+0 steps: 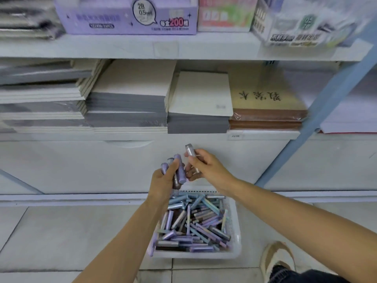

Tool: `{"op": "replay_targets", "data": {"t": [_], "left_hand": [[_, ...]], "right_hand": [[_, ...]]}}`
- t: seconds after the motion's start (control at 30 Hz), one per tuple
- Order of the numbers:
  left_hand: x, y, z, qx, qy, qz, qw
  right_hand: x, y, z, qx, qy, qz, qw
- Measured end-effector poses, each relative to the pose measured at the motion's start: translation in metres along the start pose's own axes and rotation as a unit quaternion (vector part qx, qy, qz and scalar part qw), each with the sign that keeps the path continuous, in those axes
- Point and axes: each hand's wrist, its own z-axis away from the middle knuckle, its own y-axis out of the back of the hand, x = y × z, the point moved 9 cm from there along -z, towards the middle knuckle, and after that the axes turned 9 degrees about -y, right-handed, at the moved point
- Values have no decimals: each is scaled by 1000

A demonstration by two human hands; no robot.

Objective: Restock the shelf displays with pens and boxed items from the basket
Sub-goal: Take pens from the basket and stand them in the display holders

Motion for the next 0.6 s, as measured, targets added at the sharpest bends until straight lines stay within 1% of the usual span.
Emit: {"op": "replay_targets", "data": {"t": [0.07,0.13,0.23,0.3,0.37,0.5,0.6], "left_hand": [[25,-10,4,-27,-39,-30,998],[44,-17,8,-39,-51,-30,997],[65,-36,17,-70,-36,45,996],[80,-53,24,-108,-33,94,989],[99,-73,31,-152,-41,105,982],[139,-103,36,-189,-68,137,970],[166,-120,40,-202,-94,125,967]], "right_hand": [[-31,7,11,10,23,37,999],[-59,9,24,5,39,71,997],[-97,8,45,-8,68,80,994],[-124,8,59,-9,97,68,993],[-147,8,71,-6,116,53,992],[-188,16,87,49,150,43,986],[-218,25,98,84,183,27,979]]}}
